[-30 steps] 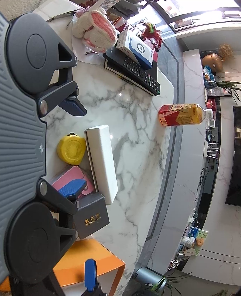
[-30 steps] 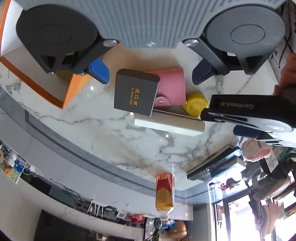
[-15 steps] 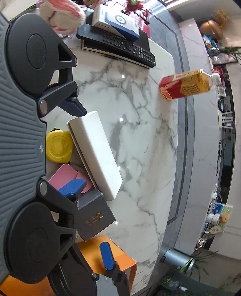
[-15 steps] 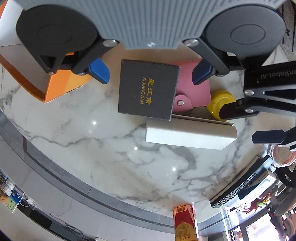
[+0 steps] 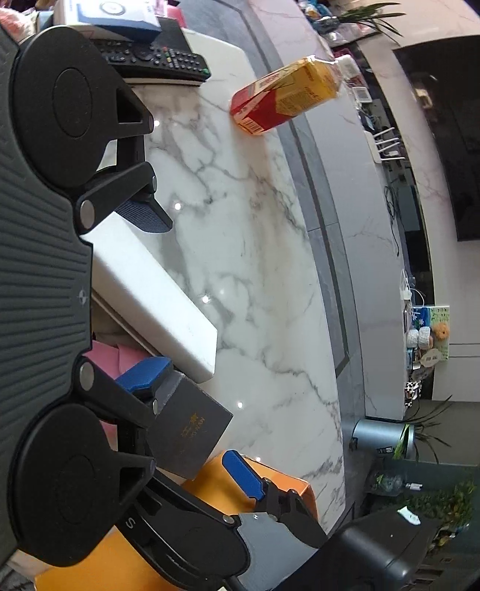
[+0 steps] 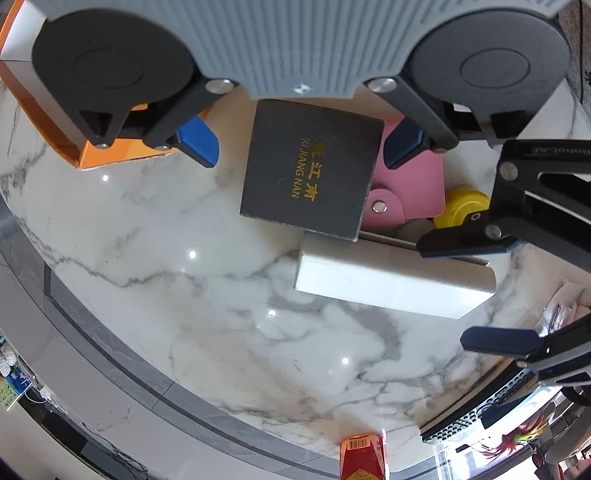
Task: Organize objects
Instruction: 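Move the right tool over the black XIJIANGNAN box while the left tool approaches the white case, then grasp the black XIJIANGNAN box with the right tool while the left tool grasps the white case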
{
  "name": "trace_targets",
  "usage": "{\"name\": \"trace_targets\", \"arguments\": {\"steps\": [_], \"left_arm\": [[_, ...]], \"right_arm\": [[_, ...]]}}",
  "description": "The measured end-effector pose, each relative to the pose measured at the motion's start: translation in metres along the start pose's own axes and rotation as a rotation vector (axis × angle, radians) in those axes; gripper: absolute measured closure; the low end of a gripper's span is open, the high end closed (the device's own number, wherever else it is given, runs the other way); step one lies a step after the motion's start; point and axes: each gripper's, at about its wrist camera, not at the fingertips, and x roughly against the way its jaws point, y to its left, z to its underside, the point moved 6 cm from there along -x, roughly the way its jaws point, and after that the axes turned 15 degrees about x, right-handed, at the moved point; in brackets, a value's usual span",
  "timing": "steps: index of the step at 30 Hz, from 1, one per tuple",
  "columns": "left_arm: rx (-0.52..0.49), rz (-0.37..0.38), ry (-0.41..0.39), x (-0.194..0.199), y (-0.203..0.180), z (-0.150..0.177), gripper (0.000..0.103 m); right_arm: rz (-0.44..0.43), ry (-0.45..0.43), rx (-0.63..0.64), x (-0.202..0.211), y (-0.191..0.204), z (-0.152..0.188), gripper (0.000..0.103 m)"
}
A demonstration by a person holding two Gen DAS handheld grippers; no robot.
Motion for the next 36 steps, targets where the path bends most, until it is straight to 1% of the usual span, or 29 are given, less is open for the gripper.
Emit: {"name": "trace_targets", "arguments": {"steps": [2, 6, 7, 11, 12, 14, 15, 17, 19, 21, 26, 28, 33, 36], "left_arm": [[-0.048, 0.002, -0.010, 0.000, -0.002, -0.001, 0.015], [-0.126, 0.069, 0.010, -0.002, -0.010, 0.005, 0.016], [-0.144, 0.064, 0.019, -0.005, -0.011, 0.007, 0.015], [-0.203, -0.016, 0.067, -0.020, -0.009, 0.015, 0.016], [-0.209, -0.030, 0.079, -0.024, -0.008, 0.016, 0.017], [-0.220, -0.040, 0.089, -0.026, -0.007, 0.018, 0.022], [-0.235, -0.040, 0.088, -0.025, -0.008, 0.019, 0.022], [-0.289, -0.055, 0.087, -0.025, -0.012, 0.024, 0.024], [-0.346, -0.096, 0.100, -0.030, -0.014, 0.029, 0.022], [-0.373, -0.116, 0.121, -0.036, -0.015, 0.033, 0.022], [-0.404, -0.145, 0.128, -0.045, -0.019, 0.036, 0.022], [-0.413, -0.156, 0.126, -0.048, -0.019, 0.037, 0.021], [-0.434, -0.210, 0.104, -0.056, -0.020, 0.036, 0.021], [-0.427, -0.222, 0.093, -0.059, -0.020, 0.036, 0.021]], "right_arm": [[-0.012, 0.008, 0.008, -0.004, 0.001, -0.001, 0.007], [-0.013, 0.025, 0.019, -0.012, 0.001, -0.001, 0.007], [-0.005, 0.033, 0.019, -0.014, 0.000, 0.000, 0.007], [-0.012, 0.044, 0.031, -0.018, 0.000, 0.002, 0.007], [-0.013, 0.046, 0.035, -0.019, 0.001, 0.003, 0.007], [0.001, 0.040, 0.047, -0.019, 0.001, 0.002, 0.007], [0.010, 0.034, 0.054, -0.019, 0.002, 0.002, 0.007], [0.024, 0.028, 0.057, -0.020, 0.003, 0.002, 0.007], [0.030, 0.024, 0.034, -0.020, 0.002, 0.001, 0.007], [0.029, 0.019, 0.006, -0.020, 0.000, 0.000, 0.008], [-0.005, 0.023, -0.045, -0.025, -0.005, -0.002, 0.008], [-0.023, 0.019, -0.057, -0.026, -0.005, -0.002, 0.010], [-0.043, 0.013, -0.065, -0.026, -0.005, 0.000, 0.012], [-0.050, 0.010, -0.072, -0.027, -0.006, 0.000, 0.012]]}}
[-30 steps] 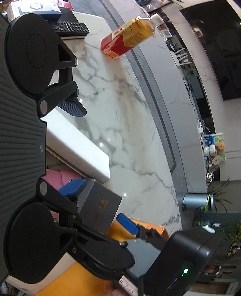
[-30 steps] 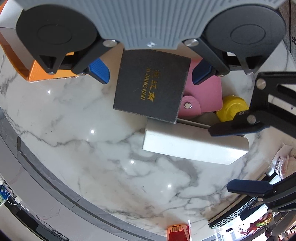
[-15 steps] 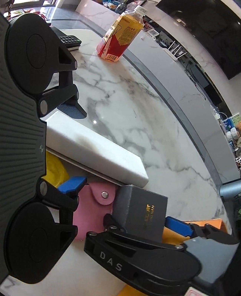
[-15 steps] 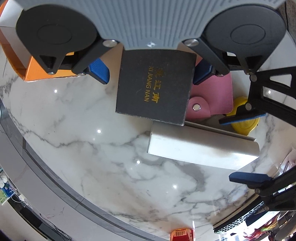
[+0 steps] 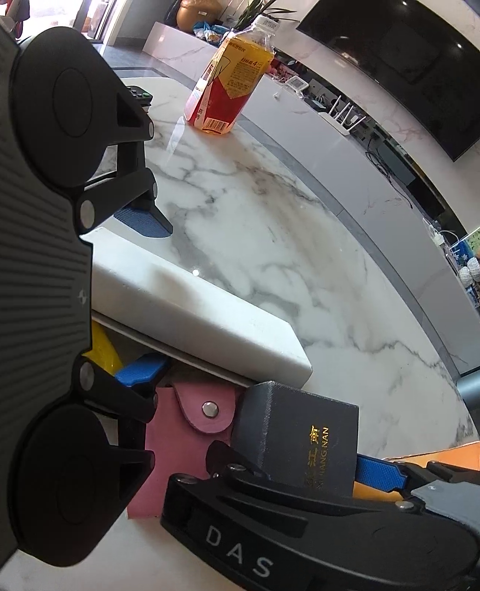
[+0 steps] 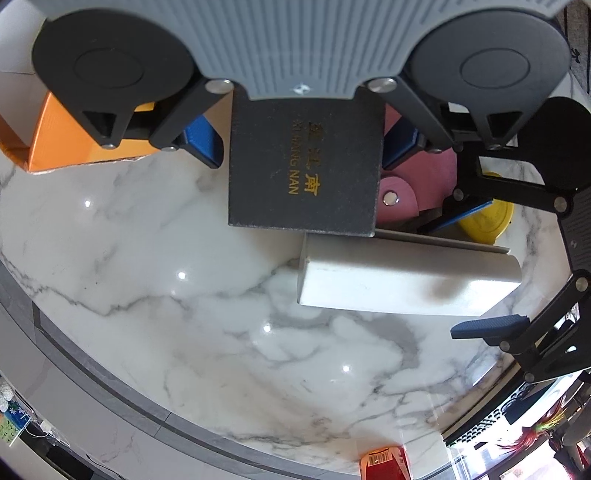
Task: Organize objects
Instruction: 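Grasp the black XIJIANGNAN box with the right tool while the left tool grasps the white case, then lift and carry the white case and black box over the orange box with both tools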
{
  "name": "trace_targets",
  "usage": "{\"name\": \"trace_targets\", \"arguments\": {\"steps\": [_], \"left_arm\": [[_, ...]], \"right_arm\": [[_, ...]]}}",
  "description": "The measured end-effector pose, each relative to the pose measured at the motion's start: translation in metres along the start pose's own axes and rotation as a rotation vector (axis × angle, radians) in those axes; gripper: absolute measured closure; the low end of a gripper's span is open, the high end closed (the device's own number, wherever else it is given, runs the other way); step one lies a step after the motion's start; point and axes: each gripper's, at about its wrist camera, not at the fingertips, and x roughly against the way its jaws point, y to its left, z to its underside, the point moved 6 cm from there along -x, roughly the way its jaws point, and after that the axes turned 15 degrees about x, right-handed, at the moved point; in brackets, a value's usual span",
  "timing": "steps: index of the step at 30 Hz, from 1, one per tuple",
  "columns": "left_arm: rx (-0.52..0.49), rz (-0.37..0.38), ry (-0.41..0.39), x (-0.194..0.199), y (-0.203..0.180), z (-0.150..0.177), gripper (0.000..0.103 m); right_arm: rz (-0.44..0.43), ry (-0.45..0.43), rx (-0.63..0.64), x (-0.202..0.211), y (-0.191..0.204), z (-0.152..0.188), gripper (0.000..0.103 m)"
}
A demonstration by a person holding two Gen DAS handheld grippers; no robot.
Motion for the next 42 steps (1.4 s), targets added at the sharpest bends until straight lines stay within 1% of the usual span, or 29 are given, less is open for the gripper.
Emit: {"name": "trace_targets", "arguments": {"steps": [1, 2, 3, 4, 5, 6, 8, 11, 14, 16, 18, 20, 22, 23, 25, 27, 29, 31, 33, 35, 39, 41, 42], "left_arm": [[0.001, -0.001, -0.003, 0.000, 0.000, 0.000, 0.022], [0.002, 0.003, -0.004, 0.000, -0.001, 0.000, 0.025], [0.004, 0.011, -0.002, 0.000, -0.001, 0.000, 0.030], [0.011, 0.016, 0.002, 0.001, -0.002, 0.001, 0.033], [0.014, 0.018, 0.001, 0.001, -0.002, 0.002, 0.040], [0.005, 0.012, -0.007, 0.002, -0.004, 0.003, 0.043], [-0.001, -0.011, -0.015, 0.001, -0.005, 0.004, 0.046], [0.026, -0.032, -0.009, 0.001, -0.006, 0.003, 0.047], [0.016, -0.092, -0.020, 0.000, -0.011, 0.003, 0.051], [0.023, -0.126, -0.023, -0.001, -0.014, 0.002, 0.052], [0.047, -0.134, -0.020, 0.000, -0.014, 0.001, 0.052], [0.120, -0.116, -0.014, 0.002, -0.010, -0.001, 0.052], [0.226, -0.082, 0.004, 0.005, 0.000, -0.004, 0.052], [0.278, -0.068, 0.015, 0.006, 0.006, -0.005, 0.052], [0.420, -0.042, 0.025, 0.011, 0.022, -0.005, 0.052], [0.563, 0.000, 0.036, 0.015, 0.039, -0.004, 0.054], [0.666, 0.051, 0.045, 0.019, 0.052, 0.000, 0.057], [0.717, 0.073, 0.075, 0.022, 0.059, 0.007, 0.061], [0.761, 0.056, 0.106, 0.028, 0.064, 0.016, 0.067], [0.803, 0.049, 0.114, 0.038, 0.068, 0.026, 0.068], [0.887, 0.065, 0.154, 0.051, 0.072, 0.048, 0.069], [0.908, 0.044, 0.178, 0.053, 0.070, 0.057, 0.069], [0.900, 0.026, 0.173, 0.057, 0.067, 0.060, 0.069]], "right_arm": [[-0.003, -0.002, -0.003, 0.000, 0.000, 0.000, 0.012], [-0.008, -0.005, -0.004, 0.000, 0.000, 0.000, 0.013], [-0.017, -0.008, -0.004, 0.000, 0.000, 0.001, 0.016], [-0.036, -0.015, -0.004, 0.001, 0.001, 0.000, 0.022], [-0.050, -0.015, -0.008, 0.002, 0.001, 0.001, 0.024], [-0.053, -0.014, -0.012, 0.003, 0.001, 0.001, 0.025], [-0.049, -0.018, 0.000, 0.003, 0.002, 0.001, 0.025], [-0.037, -0.021, 0.012, 0.005, 0.004, 0.001, 0.026], [-0.027, -0.025, 0.029, 0.007, 0.005, 0.003, 0.026], [-0.028, -0.027, 0.024, 0.008, 0.005, 0.003, 0.026], [-0.035, -0.030, 0.027, 0.010, 0.006, 0.005, 0.026], [-0.048, -0.038, 0.018, 0.012, 0.006, 0.008, 0.026], [-0.054, -0.049, 0.018, 0.016, 0.007, 0.010, 0.026], [-0.044, -0.055, 0.010, 0.018, 0.006, 0.011, 0.026], [-0.041, -0.059, 0.001, 0.021, 0.004, 0.012, 0.026], [-0.052, -0.065, -0.008, 0.025, 0.003, 0.014, 0.026], [-0.052, -0.071, -0.003, 0.029, 0.005, 0.015, 0.026], [-0.051, -0.078, 0.002, 0.034, 0.008, 0.016, 0.026], [-0.057, -0.090, -0.001, 0.038, 0.011, 0.016, 0.026], [-0.069, -0.102, -0.003, 0.044, 0.016, 0.018, 0.026], [-0.101, -0.121, 0.014, 0.055, 0.037, 0.024, 0.026], [-0.106, -0.128, 0.034, 0.060, 0.050, 0.030, 0.026], [-0.103, -0.134, 0.040, 0.062, 0.056, 0.033, 0.026]]}}
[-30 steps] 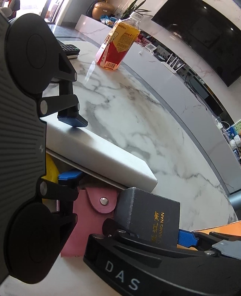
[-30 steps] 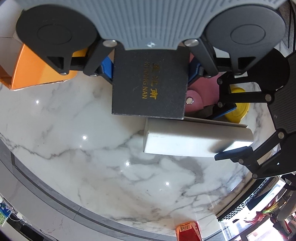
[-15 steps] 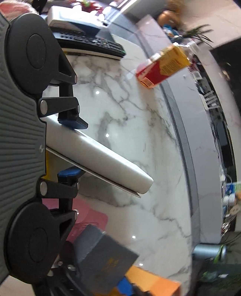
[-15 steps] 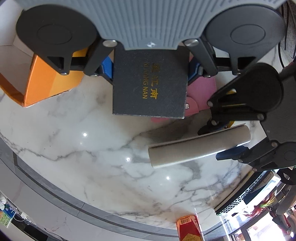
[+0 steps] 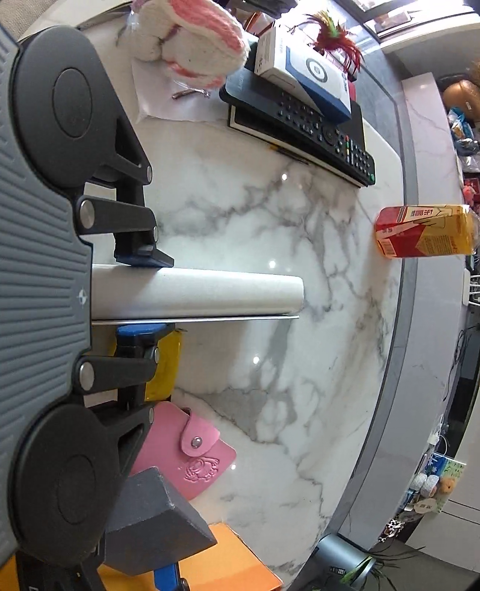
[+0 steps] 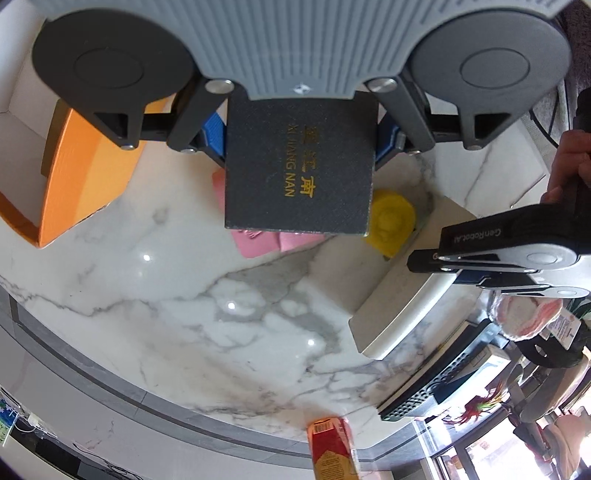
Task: Organize objects
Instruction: 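Lift and carry the white case and black box over the orange box with both tools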
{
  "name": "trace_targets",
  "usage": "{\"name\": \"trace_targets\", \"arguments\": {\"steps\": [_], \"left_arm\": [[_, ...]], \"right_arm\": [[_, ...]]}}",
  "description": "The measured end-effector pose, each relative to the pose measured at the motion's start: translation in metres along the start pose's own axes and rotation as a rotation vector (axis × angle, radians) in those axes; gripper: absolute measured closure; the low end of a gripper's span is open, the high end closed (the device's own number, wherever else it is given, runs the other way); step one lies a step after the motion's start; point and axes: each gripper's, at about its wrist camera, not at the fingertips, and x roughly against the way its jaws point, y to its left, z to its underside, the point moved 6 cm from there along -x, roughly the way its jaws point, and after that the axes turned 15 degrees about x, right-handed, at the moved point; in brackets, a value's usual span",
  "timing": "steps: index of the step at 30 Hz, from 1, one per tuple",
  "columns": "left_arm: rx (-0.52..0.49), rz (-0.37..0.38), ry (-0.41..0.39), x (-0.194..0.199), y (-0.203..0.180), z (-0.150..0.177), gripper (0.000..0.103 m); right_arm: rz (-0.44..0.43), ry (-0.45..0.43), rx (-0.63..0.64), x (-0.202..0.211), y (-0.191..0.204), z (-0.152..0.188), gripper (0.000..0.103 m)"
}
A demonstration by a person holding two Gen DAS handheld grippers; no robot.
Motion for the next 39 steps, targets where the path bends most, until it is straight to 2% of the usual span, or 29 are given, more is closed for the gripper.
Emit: {"name": "trace_targets", "arguments": {"steps": [3, 8, 14, 17, 21, 23, 25, 27, 29, 31, 33, 35, 39], "left_arm": [[-0.015, -0.030, -0.012, 0.011, 0.002, 0.019, 0.069], [-0.037, -0.056, -0.020, 0.024, 0.001, 0.040, 0.069], [-0.060, -0.090, -0.006, 0.011, -0.004, 0.039, 0.069], [-0.061, -0.084, -0.002, 0.008, -0.003, 0.039, 0.069], [-0.073, -0.094, 0.016, -0.001, -0.005, 0.036, 0.068], [-0.108, -0.106, 0.016, -0.006, -0.010, 0.035, 0.065], [-0.151, -0.118, 0.013, -0.011, -0.016, 0.035, 0.057], [-0.181, -0.123, 0.010, -0.014, -0.020, 0.037, 0.054], [-0.199, -0.130, 0.003, -0.014, -0.023, 0.038, 0.054], [-0.212, -0.131, 0.001, -0.013, -0.024, 0.039, 0.055], [-0.208, -0.124, -0.003, -0.013, -0.023, 0.039, 0.058], [-0.184, -0.123, -0.007, -0.013, -0.020, 0.038, 0.069], [-0.136, -0.090, -0.003, -0.011, -0.015, 0.036, 0.069]], "right_arm": [[0.019, -0.021, -0.014, 0.007, 0.012, 0.011, 0.026], [-0.031, 0.024, -0.012, 0.002, 0.037, 0.036, 0.026], [-0.018, 0.122, -0.016, -0.034, 0.050, 0.056, 0.026], [0.036, 0.117, 0.012, -0.038, 0.051, 0.056, 0.026], [0.060, 0.118, 0.042, -0.040, 0.052, 0.054, 0.025], [0.067, 0.119, 0.033, -0.041, 0.051, 0.053, 0.023], [0.071, 0.124, 0.010, -0.045, 0.048, 0.053, 0.011], [0.072, 0.110, 0.003, -0.047, 0.046, 0.052, 0.008], [0.082, 0.089, 0.008, -0.046, 0.047, 0.050, 0.011], [0.099, 0.049, 0.004, -0.042, 0.047, 0.047, 0.026], [0.123, 0.039, 0.026, -0.040, 0.049, 0.045, 0.026], [0.137, 0.027, 0.038, -0.039, 0.052, 0.045, 0.026], [0.144, 0.032, 0.027, -0.037, 0.053, 0.047, 0.027]]}}
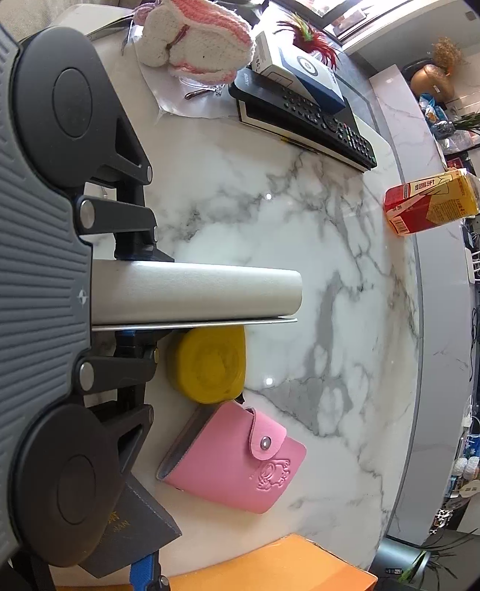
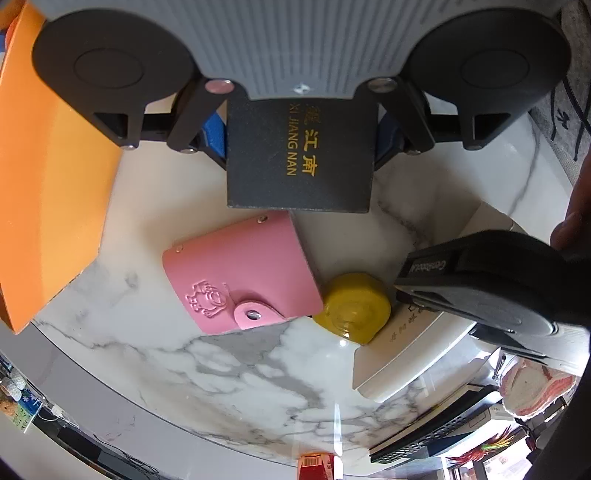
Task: Organize objects
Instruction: 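Lift and carry the white case and black box over the orange box with both tools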
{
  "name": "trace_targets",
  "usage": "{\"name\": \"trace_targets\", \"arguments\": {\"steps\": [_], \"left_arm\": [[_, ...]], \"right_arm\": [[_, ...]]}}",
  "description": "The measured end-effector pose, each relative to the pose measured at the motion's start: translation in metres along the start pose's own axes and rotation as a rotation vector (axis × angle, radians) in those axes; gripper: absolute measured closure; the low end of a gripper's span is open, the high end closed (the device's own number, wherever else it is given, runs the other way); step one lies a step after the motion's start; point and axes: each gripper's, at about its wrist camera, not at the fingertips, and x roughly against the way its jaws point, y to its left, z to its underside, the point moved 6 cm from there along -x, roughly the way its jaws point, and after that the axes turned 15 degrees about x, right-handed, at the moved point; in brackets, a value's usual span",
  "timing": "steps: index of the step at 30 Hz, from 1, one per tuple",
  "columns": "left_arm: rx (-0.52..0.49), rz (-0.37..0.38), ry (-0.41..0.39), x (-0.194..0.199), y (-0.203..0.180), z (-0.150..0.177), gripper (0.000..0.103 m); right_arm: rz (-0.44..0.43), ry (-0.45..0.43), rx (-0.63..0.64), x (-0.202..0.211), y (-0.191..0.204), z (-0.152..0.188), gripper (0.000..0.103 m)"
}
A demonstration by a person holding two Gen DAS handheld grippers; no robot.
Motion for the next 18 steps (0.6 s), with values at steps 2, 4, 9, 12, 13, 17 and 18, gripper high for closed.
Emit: {"name": "trace_targets", "arguments": {"steps": [2, 4, 9, 12, 13, 17, 18], "left_arm": [[0.013, 0.010, 0.000, 0.004, 0.001, 0.001, 0.069], [0.030, 0.011, -0.035, 0.015, 0.003, -0.002, 0.069], [0.062, 0.031, -0.079, 0.043, 0.007, -0.006, 0.069], [0.071, 0.034, -0.066, 0.053, 0.005, -0.006, 0.069], [0.070, 0.038, -0.070, 0.057, 0.003, -0.006, 0.069], [0.070, 0.055, -0.086, 0.076, -0.012, -0.007, 0.069], [0.068, 0.064, -0.093, 0.081, -0.017, -0.008, 0.069]], "right_arm": [[-0.003, -0.008, 0.001, 0.005, 0.001, 0.002, 0.027], [-0.011, -0.022, -0.007, 0.013, 0.001, 0.003, 0.027], [-0.028, -0.072, -0.021, 0.043, -0.001, 0.005, 0.026], [-0.030, -0.106, -0.018, 0.063, -0.004, 0.007, 0.026], [-0.037, -0.117, -0.020, 0.070, -0.005, 0.007, 0.026], [-0.036, -0.184, -0.053, 0.102, -0.021, 0.012, 0.026], [-0.033, -0.198, -0.065, 0.109, -0.026, 0.013, 0.026]]}}
